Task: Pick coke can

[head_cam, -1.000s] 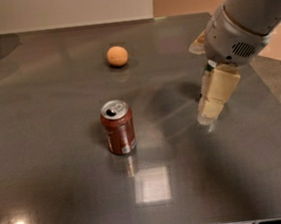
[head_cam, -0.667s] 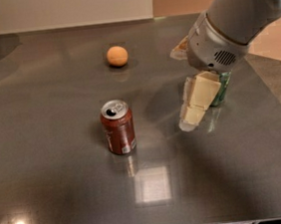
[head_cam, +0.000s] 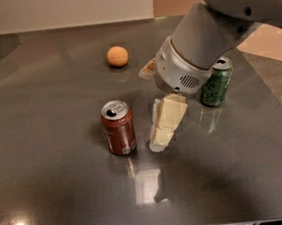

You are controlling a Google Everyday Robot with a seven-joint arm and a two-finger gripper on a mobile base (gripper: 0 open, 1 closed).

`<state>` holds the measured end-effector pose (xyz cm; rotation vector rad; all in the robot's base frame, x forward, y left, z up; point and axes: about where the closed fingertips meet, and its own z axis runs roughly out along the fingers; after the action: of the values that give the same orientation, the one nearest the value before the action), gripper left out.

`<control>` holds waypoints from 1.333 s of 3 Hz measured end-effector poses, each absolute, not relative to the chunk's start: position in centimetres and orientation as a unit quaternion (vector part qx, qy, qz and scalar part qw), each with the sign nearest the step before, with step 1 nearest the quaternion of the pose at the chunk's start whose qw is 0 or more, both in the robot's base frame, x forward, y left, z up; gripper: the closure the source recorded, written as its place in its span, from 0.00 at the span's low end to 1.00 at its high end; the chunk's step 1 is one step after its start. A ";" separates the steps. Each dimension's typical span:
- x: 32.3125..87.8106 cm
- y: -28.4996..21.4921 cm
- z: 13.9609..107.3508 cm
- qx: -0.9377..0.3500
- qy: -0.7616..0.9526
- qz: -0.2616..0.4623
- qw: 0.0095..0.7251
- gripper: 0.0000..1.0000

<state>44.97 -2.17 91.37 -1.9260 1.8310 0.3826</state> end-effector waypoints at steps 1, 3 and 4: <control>44.3 -0.3 90.1 -0.705 0.654 0.156 0.224 0.00; 44.7 2.4 89.9 -0.705 0.643 0.174 0.243 0.00; 45.0 3.1 89.6 -0.705 0.642 0.174 0.248 0.18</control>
Offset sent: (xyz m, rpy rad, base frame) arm 0.0014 0.0494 -0.0206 0.0830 0.0248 0.0483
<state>45.02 3.12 89.56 -1.9204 1.7494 0.4745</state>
